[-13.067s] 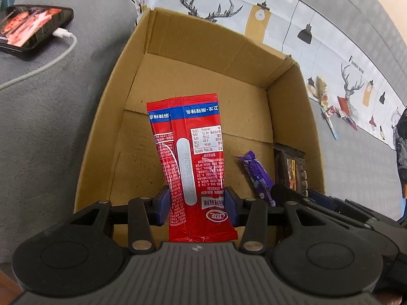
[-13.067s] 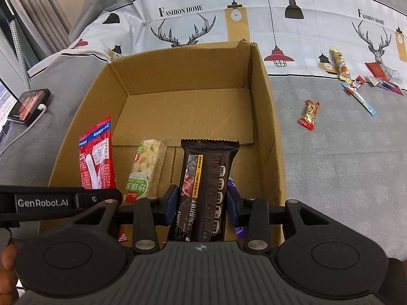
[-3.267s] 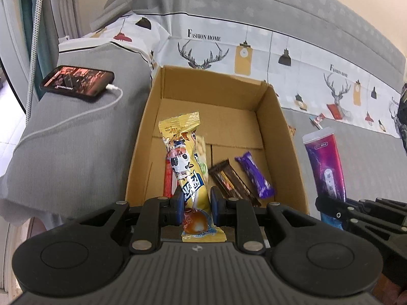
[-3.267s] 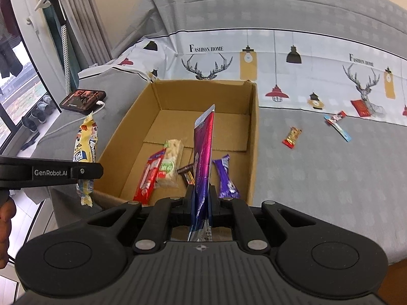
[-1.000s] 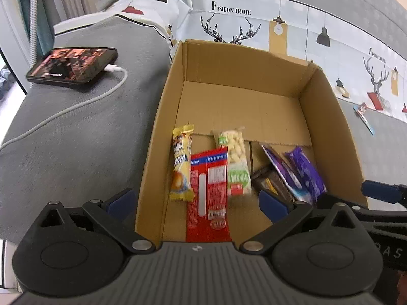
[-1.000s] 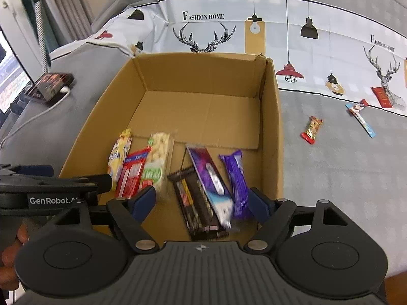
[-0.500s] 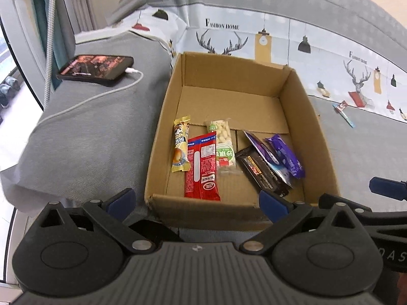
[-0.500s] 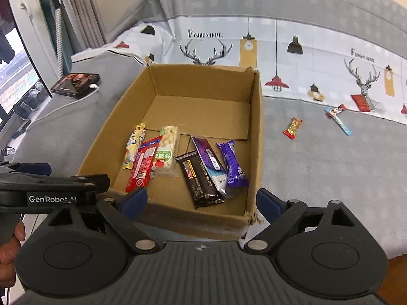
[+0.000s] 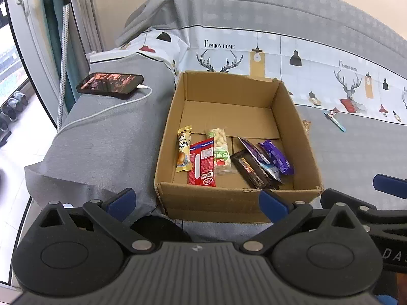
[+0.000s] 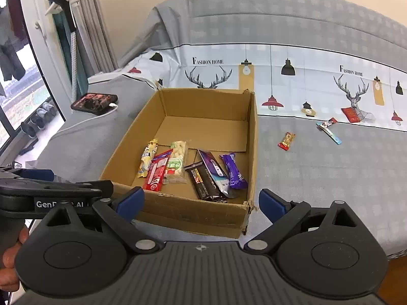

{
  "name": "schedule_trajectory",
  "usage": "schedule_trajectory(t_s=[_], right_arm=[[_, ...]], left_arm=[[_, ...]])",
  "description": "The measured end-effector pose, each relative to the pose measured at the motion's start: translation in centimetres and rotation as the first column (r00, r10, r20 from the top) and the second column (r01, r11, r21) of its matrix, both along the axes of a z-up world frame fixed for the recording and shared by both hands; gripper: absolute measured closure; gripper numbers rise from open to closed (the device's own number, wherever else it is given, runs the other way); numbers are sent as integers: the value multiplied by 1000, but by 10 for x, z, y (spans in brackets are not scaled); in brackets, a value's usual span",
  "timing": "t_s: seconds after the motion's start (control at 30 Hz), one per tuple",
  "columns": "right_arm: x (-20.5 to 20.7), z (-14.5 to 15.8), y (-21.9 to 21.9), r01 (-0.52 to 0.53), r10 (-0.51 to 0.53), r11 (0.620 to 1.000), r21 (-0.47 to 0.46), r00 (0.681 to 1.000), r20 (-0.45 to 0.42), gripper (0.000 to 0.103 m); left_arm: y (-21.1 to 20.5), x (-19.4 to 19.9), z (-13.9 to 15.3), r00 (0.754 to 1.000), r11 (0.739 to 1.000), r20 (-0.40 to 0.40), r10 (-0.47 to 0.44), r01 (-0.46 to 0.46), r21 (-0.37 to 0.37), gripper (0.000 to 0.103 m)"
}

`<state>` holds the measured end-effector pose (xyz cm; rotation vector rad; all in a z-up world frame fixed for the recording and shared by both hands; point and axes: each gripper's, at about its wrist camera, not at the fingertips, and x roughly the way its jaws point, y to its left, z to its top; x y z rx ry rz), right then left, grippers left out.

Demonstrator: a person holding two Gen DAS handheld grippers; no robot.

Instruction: Organize snacks

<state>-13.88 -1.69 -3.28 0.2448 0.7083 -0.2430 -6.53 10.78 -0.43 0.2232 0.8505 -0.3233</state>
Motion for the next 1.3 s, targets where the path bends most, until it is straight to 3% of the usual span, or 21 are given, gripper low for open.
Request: schedule_trajectory(t_s=[0.53,1.3], right_arm=[[-31,11,-3,47,-49,999,25,996,77,3],[-34,4,-15,60,-65,996,66,996,67,1]], left_arm=[[-3,-27,12,999,999,35,-36,36,-7,0],[-16,-23,8,999,999,7,-50,50,15,0]])
